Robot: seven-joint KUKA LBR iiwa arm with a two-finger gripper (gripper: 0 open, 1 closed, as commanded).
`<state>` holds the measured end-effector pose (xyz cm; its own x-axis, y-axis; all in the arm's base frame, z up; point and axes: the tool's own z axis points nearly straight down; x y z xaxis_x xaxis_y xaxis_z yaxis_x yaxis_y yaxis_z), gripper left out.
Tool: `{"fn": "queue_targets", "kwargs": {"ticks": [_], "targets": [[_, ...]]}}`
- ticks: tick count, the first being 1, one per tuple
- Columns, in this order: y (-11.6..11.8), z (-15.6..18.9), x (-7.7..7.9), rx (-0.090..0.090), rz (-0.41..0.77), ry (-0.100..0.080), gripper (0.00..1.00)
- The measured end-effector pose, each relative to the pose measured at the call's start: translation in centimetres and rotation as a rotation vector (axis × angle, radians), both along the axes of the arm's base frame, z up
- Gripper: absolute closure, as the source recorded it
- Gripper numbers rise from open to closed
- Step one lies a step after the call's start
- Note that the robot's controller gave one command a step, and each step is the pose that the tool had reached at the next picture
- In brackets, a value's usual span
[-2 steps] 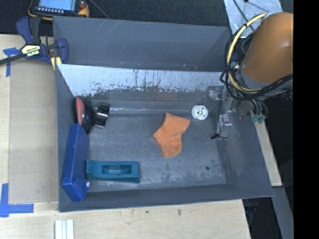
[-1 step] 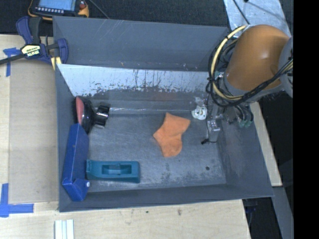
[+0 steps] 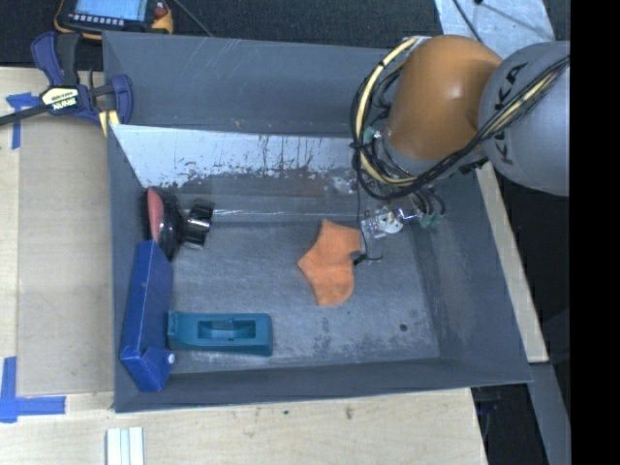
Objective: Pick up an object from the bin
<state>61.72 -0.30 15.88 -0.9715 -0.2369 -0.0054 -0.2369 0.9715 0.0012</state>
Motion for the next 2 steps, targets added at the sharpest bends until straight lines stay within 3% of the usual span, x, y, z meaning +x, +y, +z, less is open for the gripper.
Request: {"fn": "queue_targets", "kwargs": {"ticks": [1,2], "targets": [[-0.7,-0.4,-0.6,-0.003,0.27,0.002,0.0],[0.0,-7.3,0.6,-0.005,0.41,-0.004,0.0]]}}
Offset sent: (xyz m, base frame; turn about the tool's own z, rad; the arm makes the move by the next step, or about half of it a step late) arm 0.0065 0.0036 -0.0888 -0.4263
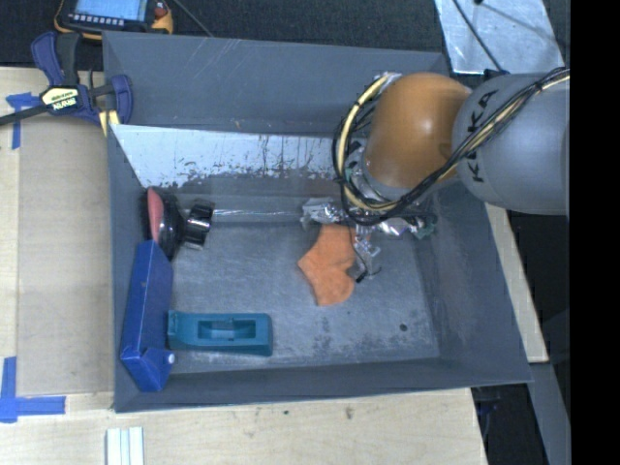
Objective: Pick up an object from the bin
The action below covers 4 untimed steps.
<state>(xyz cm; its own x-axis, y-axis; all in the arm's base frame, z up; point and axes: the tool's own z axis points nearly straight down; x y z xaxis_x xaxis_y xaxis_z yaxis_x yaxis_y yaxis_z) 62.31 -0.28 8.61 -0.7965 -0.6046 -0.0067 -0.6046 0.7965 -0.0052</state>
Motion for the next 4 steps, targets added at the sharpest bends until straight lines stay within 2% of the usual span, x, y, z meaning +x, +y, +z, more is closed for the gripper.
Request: {"fn": "queue_targets", "kwargs": {"ticks": [1,3,4], "targets": [[-0.07,-2.0,0.39,0.0,0.292,-0.007,1.0],[-0.2,-1.5,0.3,-0.001,0.341,0.0,1.0],[-0.17,-1.08,0.18,0.001,0.31,0.006,1.0]]}}
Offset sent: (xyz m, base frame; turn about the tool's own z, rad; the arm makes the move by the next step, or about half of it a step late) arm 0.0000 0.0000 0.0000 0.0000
